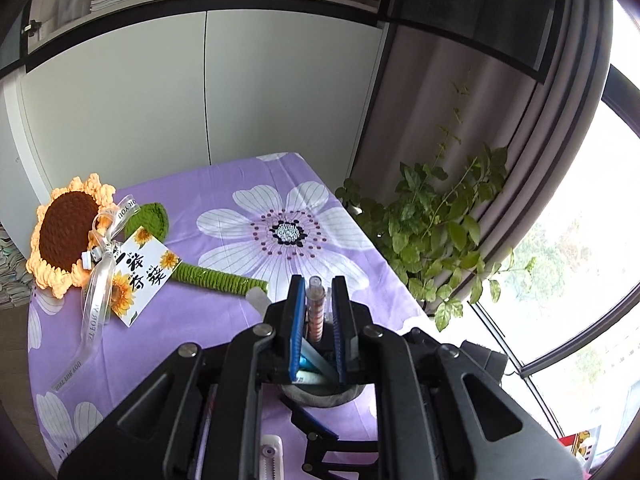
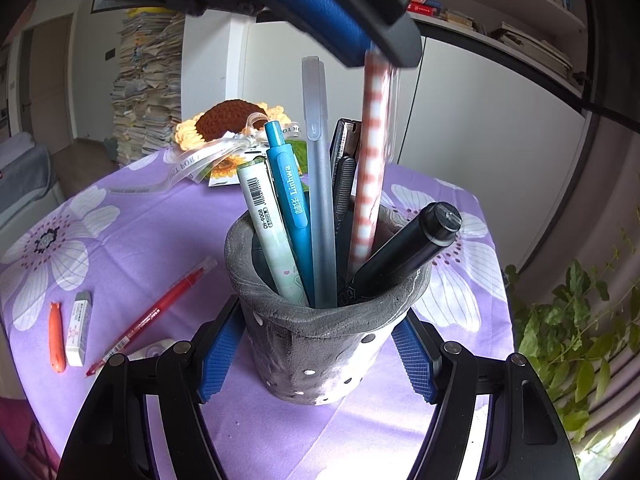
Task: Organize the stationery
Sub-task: 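Lift the pink striped pen and lower it into the grey cup, then move the left gripper back and grasp the red pen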
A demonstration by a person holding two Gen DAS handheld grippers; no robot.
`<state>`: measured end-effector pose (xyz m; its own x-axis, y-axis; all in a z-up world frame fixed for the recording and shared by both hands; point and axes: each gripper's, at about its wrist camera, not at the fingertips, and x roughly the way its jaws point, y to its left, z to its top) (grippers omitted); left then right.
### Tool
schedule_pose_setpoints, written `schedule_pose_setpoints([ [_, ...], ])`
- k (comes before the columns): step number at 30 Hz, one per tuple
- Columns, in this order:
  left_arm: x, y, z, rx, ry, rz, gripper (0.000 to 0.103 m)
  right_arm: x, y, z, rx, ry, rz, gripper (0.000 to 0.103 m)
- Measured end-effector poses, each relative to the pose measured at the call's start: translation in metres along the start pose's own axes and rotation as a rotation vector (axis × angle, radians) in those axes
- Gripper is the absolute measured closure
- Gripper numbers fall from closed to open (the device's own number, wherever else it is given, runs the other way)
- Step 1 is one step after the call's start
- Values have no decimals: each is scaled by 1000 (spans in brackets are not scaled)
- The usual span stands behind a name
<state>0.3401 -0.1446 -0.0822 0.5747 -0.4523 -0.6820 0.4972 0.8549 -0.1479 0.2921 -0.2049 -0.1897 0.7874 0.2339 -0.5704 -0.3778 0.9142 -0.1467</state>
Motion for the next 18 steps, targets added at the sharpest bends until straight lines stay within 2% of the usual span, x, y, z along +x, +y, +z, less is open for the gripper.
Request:
schedule_pose_setpoints([
  [3,2,-1,-3,11,3,15,91,0,0,0,-1,0,-1,30],
  [6,-5,4,-3,-14,-6,8,80,0,0,0,1,0,0,30],
  [8,-18,10,0,-39,-41,0,72,-1,1,0,-2,0,-1,30],
  [11,-42,21,5,-54,-112,69,64,-2,1,0,-3,-1,-3,30],
  [14,-54,40,3,-97,-139,151,53,-2,1,0,-3,-1,-3,30],
  [16,-49,53,-5,-125,-107,190,52,-2,1,0,-4,-1,-4,30],
  [18,-34,62,-17,-136,-37,206,52,-2,1,0,-3,-1,-4,30],
])
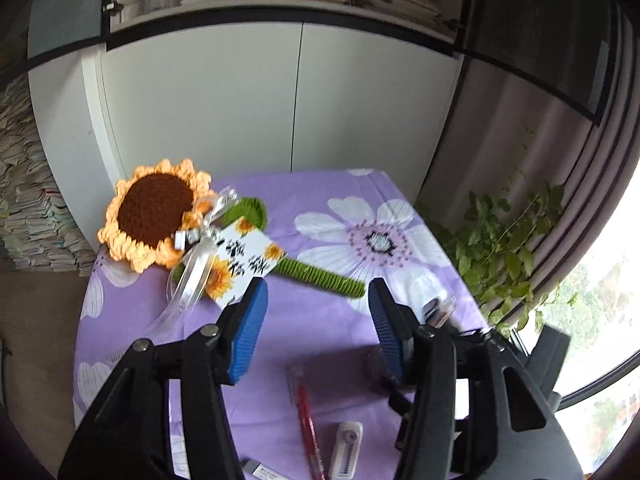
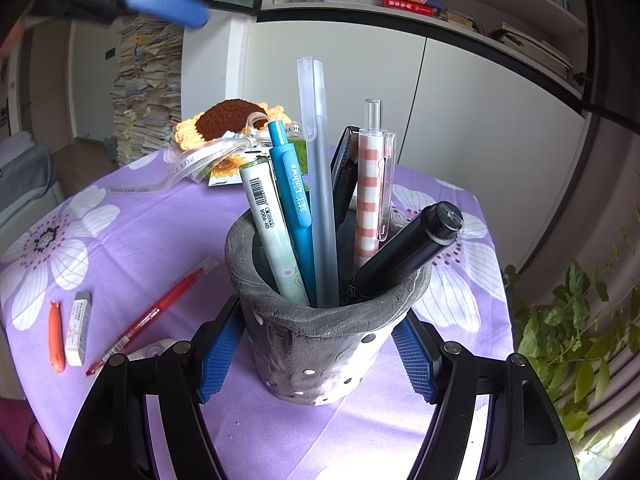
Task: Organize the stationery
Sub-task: 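Move the left gripper back and grasp the red pen, then carry the red pen into the grey cup and open the left gripper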
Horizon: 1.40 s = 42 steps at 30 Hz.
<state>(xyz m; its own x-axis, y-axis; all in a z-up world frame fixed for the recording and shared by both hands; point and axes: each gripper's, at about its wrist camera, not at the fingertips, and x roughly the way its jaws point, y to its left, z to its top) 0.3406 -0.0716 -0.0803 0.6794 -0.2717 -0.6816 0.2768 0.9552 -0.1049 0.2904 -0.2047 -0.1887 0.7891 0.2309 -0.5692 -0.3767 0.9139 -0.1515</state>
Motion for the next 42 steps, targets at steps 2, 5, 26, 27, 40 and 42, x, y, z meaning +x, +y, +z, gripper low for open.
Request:
schedule_pose_setpoints([
  [2,22,6,-14,-7,85,18,54,0,0,0,0,0,0,30],
  [5,54,11,-34,-14,201,42,55,0,1,0,-1,0,-1,30],
  [26,117,19,-63,-51,426,45,80,1,3,0,5,1,2,30],
  [27,117,19,-63,-50,424,48,80,1,3,0,5,1,2,30],
  [40,118,19,-61,-73,410,-11,91,2,2,0,6,1,3,30],
  [42,108,19,-58,-73,380,-12,91,2,2,0,6,2,3,30],
])
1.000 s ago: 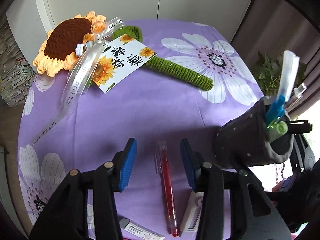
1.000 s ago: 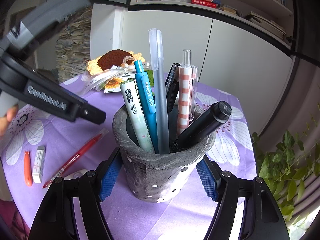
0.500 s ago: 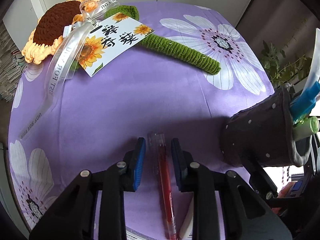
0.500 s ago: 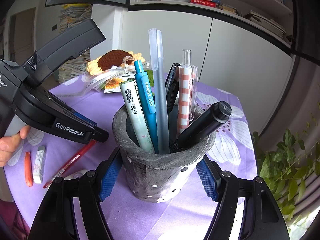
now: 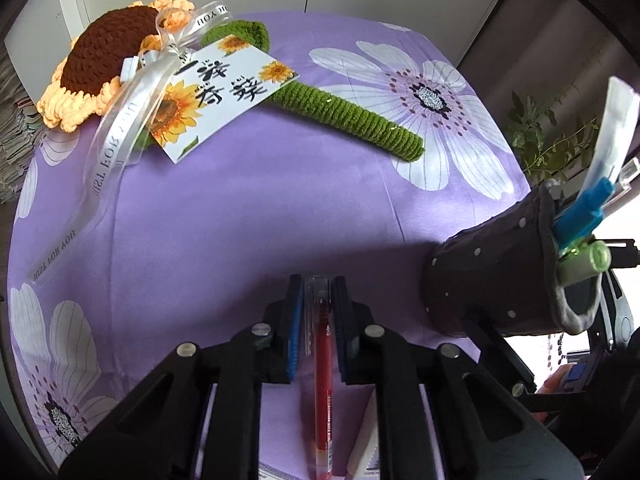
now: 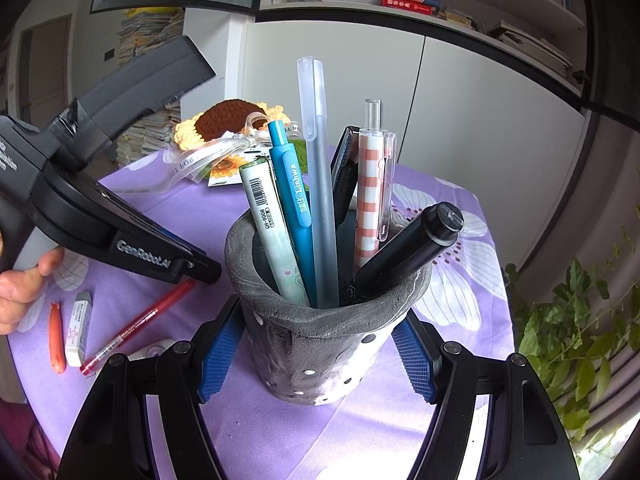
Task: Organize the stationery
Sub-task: 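Carry the red pen into the grey cup and open the left gripper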
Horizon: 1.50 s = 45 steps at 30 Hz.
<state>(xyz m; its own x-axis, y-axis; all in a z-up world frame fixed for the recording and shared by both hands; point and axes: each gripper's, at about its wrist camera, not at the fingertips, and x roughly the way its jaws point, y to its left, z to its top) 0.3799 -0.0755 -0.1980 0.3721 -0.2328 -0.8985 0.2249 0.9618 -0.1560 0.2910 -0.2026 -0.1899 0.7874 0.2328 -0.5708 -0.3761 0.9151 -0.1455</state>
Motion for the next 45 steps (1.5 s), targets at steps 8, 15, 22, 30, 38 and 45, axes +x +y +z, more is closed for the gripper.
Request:
schedule_pose_setpoints([
  [8,-66,-3,-6,15,-154,-52,91,0,0,0,0,0,0,30],
  [15,-120,-20,-17,77,-284,-73,91,0,1,0,-2,0,-2,30],
  [22,-161,-32,-14,104,-388,-100,91,0,1,0,-2,0,-2,30],
  [30,-209,-60,-6,170,-550,-159,91,0,1,0,-2,0,-2,30],
  [38,-191,-87,11,219,-533,-217,91,0,1,0,0,-1,1,30],
  [45,-162,-101,14,278,-484,-176,91,1,-3,1,8,0,11,30],
])
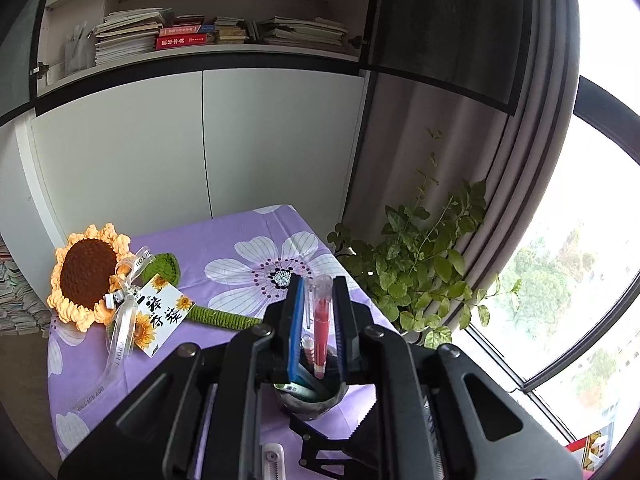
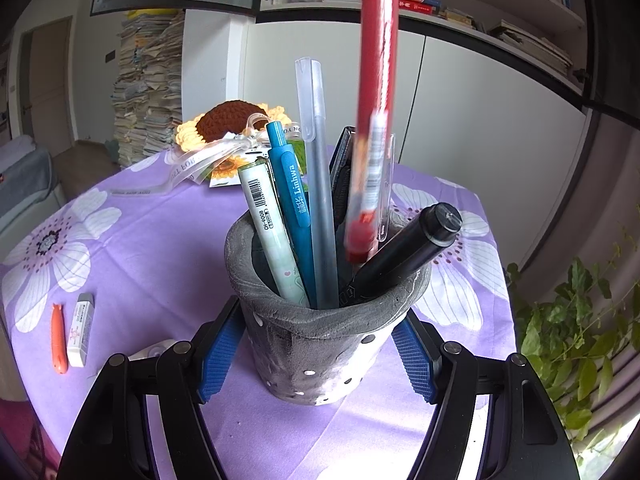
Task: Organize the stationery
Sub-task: 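Carry the red pen into the grey cup and open the left gripper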
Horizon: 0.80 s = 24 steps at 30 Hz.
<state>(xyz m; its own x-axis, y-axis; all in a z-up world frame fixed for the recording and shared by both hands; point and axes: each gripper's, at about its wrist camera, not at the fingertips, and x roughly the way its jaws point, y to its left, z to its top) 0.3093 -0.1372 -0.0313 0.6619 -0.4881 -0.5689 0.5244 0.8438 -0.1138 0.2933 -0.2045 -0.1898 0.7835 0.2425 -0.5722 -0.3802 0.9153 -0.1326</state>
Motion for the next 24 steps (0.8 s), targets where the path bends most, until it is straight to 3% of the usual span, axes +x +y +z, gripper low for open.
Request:
schedule_pose_setpoints([
  [16,48,-4,-35,43,189,-3,91,1,-2,0,1,0,0,30],
  [24,47,5,-33,9,202,-12,88,0,-3,-2,0,1,0,30],
])
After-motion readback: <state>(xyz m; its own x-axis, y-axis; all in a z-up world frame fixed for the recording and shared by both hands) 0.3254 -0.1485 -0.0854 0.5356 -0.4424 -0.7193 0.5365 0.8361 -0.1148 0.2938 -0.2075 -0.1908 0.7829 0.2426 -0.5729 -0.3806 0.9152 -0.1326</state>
